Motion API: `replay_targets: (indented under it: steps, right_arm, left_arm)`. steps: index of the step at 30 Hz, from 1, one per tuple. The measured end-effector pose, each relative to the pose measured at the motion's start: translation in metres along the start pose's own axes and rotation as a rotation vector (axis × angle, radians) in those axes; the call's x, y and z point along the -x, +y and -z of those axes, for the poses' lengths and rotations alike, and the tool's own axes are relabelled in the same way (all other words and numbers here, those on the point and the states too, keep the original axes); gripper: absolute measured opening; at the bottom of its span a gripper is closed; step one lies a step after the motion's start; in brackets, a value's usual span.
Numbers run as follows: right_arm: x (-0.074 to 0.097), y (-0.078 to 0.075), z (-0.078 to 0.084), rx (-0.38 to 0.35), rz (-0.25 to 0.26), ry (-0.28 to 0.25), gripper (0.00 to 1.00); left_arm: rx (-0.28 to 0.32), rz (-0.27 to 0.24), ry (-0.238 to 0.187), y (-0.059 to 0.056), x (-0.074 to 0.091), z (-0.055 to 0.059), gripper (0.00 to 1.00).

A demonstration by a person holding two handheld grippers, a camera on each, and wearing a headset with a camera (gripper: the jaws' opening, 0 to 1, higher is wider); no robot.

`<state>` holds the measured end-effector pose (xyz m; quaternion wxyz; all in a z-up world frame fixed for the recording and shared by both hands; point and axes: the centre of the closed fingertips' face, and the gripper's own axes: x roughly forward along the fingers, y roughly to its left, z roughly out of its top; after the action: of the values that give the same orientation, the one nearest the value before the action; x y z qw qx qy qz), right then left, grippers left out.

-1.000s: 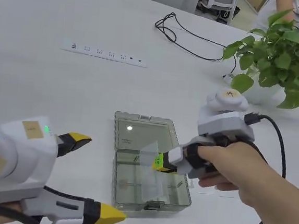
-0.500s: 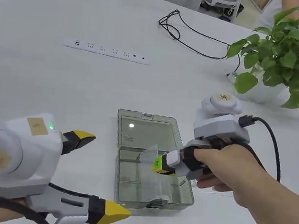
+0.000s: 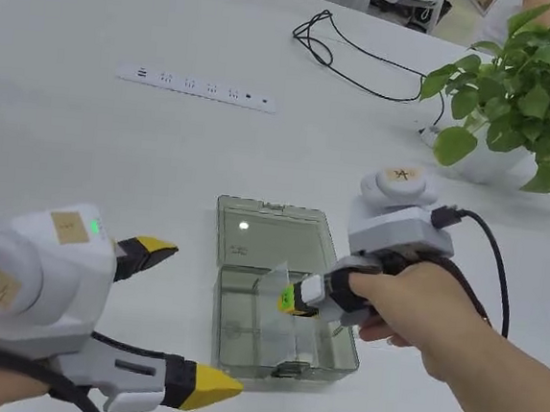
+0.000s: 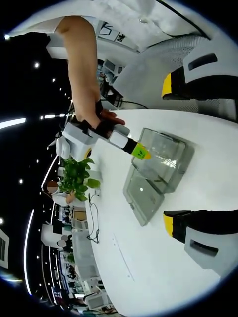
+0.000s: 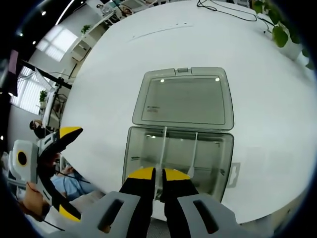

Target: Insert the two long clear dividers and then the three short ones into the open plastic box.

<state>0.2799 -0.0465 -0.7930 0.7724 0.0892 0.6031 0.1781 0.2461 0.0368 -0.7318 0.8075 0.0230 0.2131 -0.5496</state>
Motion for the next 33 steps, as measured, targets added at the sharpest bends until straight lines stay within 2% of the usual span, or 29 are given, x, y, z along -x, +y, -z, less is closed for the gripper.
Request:
replay_targets:
  steps: [5,15,32,33]
  right_arm:
    - [-0.002,0.004,0.000,0.062,0.027,0.000,0.06]
    - [-0.015,0.010,0.002,0.108,0.001,-0.011,0.08]
    - [-0.028,0.005,0.007,0.088,-0.045,-0.027,0.09]
    - [-0.028,0.006,0.007,0.071,-0.059,-0.030,0.09]
  left_arm:
    - [0.004,-0.002,0.002,0.001,0.000,0.001,0.94]
    - [0.005,-0.003,0.007,-0.001,-0.001,0.001,0.94]
    - [0.005,-0.015,0.008,-0.002,0.000,-0.003,0.95]
    - [0.005,-0.016,0.010,-0.002,0.000,-0.003,0.95]
